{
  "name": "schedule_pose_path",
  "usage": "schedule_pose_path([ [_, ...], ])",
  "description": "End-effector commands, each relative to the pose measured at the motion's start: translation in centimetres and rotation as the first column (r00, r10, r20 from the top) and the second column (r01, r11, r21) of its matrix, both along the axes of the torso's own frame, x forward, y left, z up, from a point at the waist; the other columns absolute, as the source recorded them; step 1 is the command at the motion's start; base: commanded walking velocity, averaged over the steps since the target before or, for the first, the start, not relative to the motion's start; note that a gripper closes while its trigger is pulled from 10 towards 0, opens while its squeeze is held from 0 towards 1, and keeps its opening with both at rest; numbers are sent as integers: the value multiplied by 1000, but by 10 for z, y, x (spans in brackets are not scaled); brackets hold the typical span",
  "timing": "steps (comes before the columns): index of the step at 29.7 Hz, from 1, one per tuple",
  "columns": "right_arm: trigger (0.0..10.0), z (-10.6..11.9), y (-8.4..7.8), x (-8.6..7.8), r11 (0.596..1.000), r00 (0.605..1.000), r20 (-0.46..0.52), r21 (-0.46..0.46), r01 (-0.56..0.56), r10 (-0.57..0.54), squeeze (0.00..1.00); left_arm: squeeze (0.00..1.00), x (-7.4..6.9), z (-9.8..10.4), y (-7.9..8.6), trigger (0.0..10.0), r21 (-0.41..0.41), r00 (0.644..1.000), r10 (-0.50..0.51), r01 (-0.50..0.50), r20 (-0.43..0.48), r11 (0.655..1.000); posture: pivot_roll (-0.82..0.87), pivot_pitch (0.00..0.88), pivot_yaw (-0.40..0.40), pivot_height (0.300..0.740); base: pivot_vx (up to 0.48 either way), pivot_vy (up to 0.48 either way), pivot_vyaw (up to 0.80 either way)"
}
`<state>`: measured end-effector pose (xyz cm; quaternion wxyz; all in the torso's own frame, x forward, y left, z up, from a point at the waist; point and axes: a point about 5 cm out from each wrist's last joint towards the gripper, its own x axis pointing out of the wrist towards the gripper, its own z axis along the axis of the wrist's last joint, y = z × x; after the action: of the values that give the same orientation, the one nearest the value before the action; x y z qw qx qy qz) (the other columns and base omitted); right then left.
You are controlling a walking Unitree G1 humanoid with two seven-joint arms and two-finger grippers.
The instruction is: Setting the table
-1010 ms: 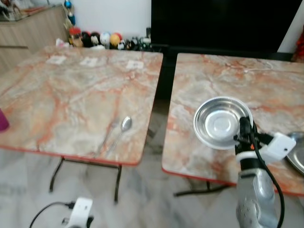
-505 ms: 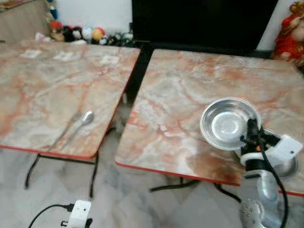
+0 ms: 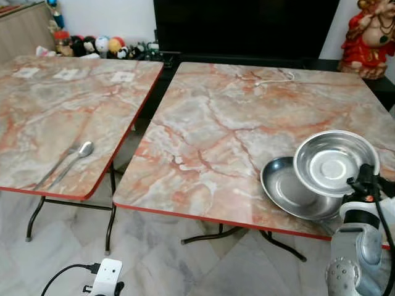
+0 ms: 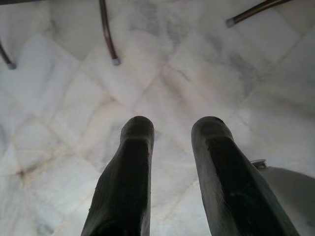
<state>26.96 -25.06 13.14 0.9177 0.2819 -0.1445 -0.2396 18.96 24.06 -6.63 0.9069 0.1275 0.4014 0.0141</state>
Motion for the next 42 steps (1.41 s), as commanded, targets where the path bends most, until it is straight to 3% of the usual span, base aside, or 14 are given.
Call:
schedule_pose_path([
  [1,10000,11,1,4,999,999,38,43,-2,0,0,0,-2,-1,3,10000,12,1000,-3,4,-15,1000,48,11,0,740,0,0,0],
  [6,10000,13,-1,12,998,999,-32,66,5,-3,0,0,-2,-1,3,10000,12,1000,-4,4,-18,1000,47,10,1,740,0,0,0],
  [9,10000,16,0,17,1000,998,-62,16,7,-6,0,0,-2,-1,3,10000,12,1000,-6,6,-20,1000,44,12,4,740,0,0,0],
  [13,10000,1,-3,17,995,988,-153,92,46,-31,0,0,-1,0,3,10000,11,1000,-6,7,-16,1000,48,11,2,740,0,0,0],
  [18,10000,-4,0,15,994,983,-179,102,48,-29,0,0,-1,0,4,10000,12,1000,-7,7,-16,1000,50,10,5,740,0,0,0],
  [27,10000,-25,3,3,972,966,-251,209,111,-56,0,0,-2,0,5,10000,17,1000,-16,17,-23,1000,47,17,10,740,0,0,0],
  [42,10000,-38,8,5,955,968,-251,285,77,-3,0,0,-2,0,6,10000,19,999,-29,29,-22,999,56,13,11,740,0,0,0],
])
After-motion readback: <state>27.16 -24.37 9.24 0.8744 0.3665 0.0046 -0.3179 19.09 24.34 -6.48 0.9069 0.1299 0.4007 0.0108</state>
